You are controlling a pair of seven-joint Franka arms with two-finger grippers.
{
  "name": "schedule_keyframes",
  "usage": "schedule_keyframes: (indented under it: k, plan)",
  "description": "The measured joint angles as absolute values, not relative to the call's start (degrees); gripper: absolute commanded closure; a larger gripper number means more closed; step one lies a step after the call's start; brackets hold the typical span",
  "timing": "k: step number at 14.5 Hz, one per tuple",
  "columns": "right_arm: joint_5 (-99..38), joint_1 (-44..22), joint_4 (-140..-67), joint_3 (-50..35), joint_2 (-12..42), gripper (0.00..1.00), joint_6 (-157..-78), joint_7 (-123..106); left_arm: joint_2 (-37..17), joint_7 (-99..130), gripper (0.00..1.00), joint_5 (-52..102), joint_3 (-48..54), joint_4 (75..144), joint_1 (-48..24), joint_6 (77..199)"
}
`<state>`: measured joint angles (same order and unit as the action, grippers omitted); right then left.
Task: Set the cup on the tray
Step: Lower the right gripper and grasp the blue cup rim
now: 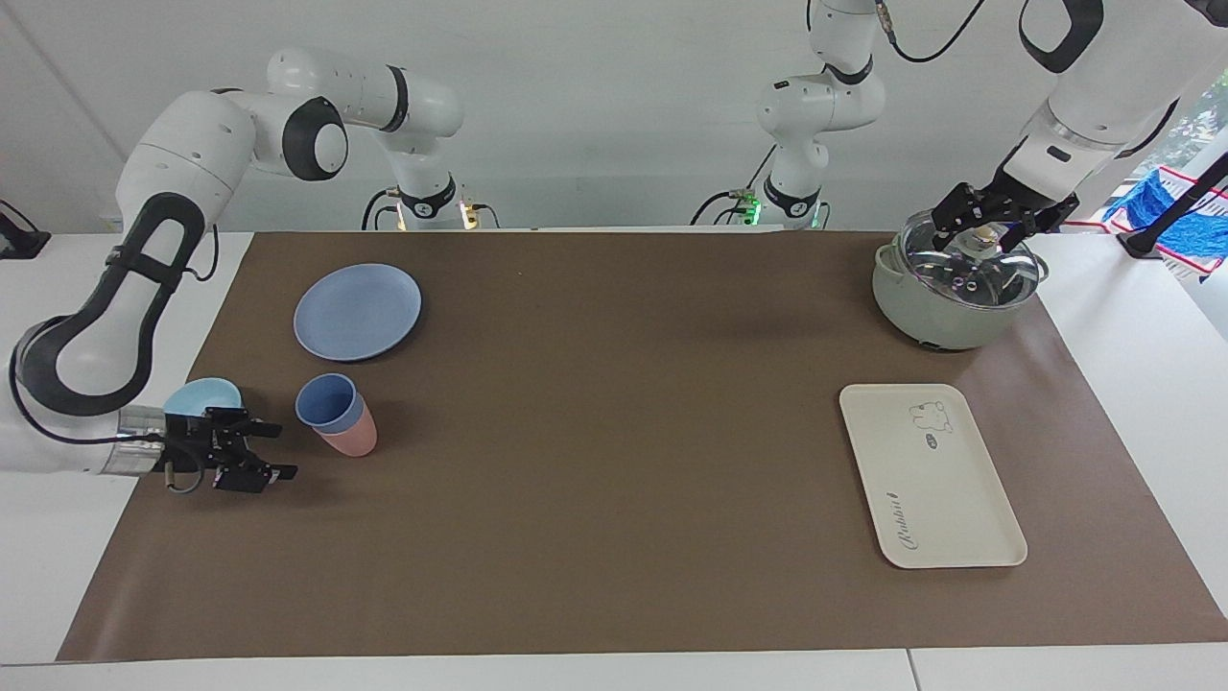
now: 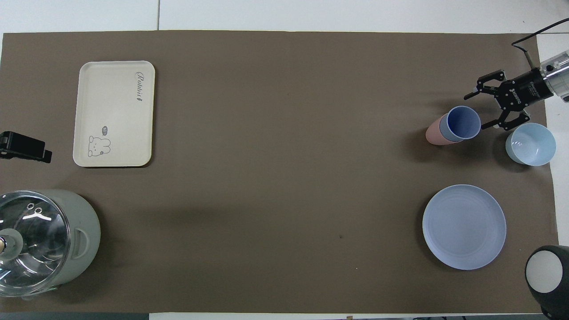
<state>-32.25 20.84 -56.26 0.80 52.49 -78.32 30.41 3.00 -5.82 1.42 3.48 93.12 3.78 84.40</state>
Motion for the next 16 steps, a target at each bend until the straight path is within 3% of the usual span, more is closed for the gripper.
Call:
schedule_keyframes:
  k: [16]
  plan:
    - [-37.9,20.0,-66.8,0.5,50.0,0.0,-77.6,41.2,3.0,-5.8,0.0,1.4,3.5,93.1,3.8,84.4]
